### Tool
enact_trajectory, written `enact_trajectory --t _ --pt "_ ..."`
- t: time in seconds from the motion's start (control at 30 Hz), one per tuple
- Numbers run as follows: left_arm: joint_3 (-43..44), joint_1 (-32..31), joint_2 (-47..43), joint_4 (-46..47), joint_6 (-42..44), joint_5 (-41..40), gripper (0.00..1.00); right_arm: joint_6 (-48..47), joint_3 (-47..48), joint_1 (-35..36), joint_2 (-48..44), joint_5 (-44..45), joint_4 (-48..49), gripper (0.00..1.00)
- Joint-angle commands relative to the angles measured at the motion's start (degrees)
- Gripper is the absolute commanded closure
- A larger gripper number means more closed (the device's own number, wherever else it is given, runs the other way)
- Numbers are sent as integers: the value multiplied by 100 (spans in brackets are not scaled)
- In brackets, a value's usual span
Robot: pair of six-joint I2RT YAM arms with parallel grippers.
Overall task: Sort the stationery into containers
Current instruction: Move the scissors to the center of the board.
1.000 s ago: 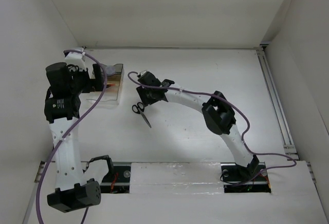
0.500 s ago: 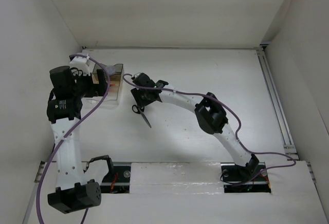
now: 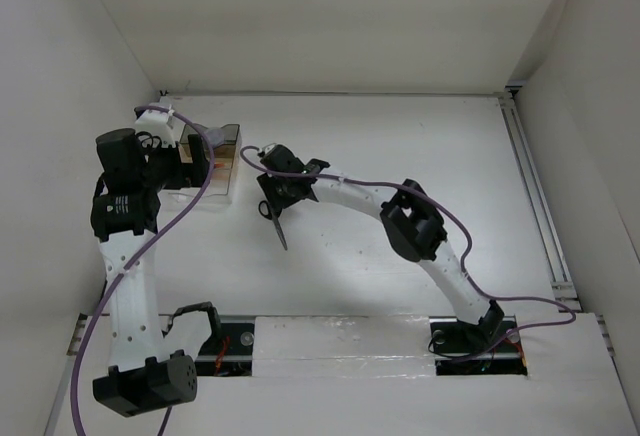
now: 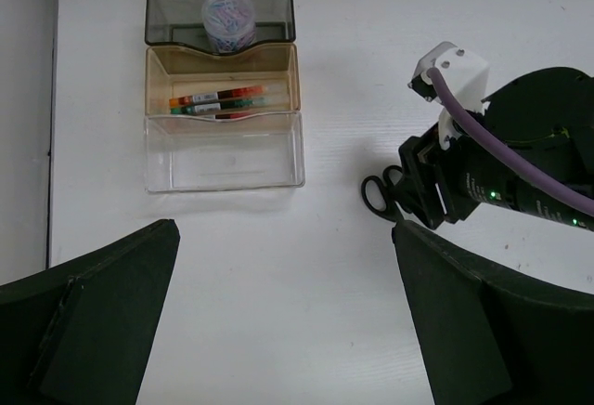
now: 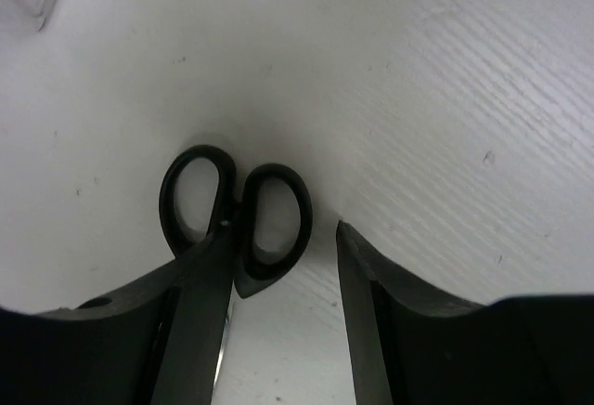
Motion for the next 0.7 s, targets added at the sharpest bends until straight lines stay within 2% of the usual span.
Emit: enact_trajectory --t 0.0,0.2,0.67 --pt "-34 49 -66 144 -16 95 1 -39 -583 27 -491 -237 247 47" --pt "-34 49 -66 144 -16 148 1 -38 -1173 -149 -958 -484 670 47" --pt "-87 49 -119 92 -16 253 1 67 -1385 -378 -1143 -642 863 47"
